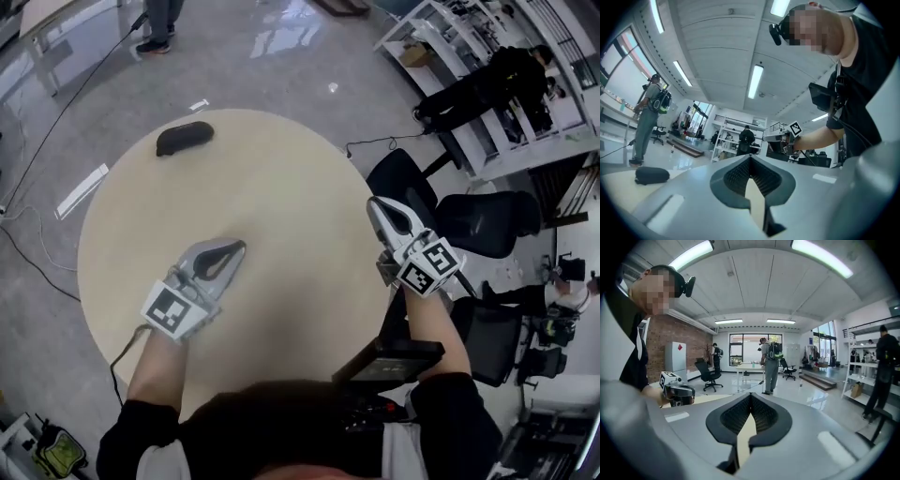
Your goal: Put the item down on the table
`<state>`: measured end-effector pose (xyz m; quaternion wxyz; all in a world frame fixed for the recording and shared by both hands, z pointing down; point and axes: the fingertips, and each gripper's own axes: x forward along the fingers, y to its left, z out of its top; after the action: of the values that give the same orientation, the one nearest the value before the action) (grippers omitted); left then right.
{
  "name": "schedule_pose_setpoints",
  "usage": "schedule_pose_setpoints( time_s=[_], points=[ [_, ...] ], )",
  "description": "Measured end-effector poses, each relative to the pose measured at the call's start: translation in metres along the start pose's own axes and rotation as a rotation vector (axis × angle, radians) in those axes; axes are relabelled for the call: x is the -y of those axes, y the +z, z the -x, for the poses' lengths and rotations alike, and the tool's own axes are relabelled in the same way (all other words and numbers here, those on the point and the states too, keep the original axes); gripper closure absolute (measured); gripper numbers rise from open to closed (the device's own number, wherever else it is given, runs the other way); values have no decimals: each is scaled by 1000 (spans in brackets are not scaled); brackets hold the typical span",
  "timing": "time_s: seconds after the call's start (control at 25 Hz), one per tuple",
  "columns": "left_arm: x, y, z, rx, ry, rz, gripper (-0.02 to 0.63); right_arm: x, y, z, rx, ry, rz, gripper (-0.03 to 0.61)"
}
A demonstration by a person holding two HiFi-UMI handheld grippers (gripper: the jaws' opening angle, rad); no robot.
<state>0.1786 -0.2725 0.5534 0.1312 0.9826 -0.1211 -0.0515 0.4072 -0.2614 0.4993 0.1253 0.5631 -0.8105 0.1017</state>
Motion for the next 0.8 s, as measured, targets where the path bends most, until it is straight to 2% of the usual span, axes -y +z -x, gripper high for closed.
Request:
schedule_pose_setpoints(
  time_s=[0.2, 0.4, 0.52, 0.8],
  points=[
    [120, 48, -50, -2, -181, -79, 615, -11, 19, 139, 66, -126, 6, 564],
    [273, 71, -98, -20, -349, -104, 615, -21, 6, 299, 123, -245, -64, 565],
    [377, 69, -119, -33, -451, -93, 615, -39, -16, 408, 161, -325, -104, 565],
    [614, 37, -138, -67, -630, -32, 615, -99, -70, 641, 235, -490, -162, 565]
  ],
)
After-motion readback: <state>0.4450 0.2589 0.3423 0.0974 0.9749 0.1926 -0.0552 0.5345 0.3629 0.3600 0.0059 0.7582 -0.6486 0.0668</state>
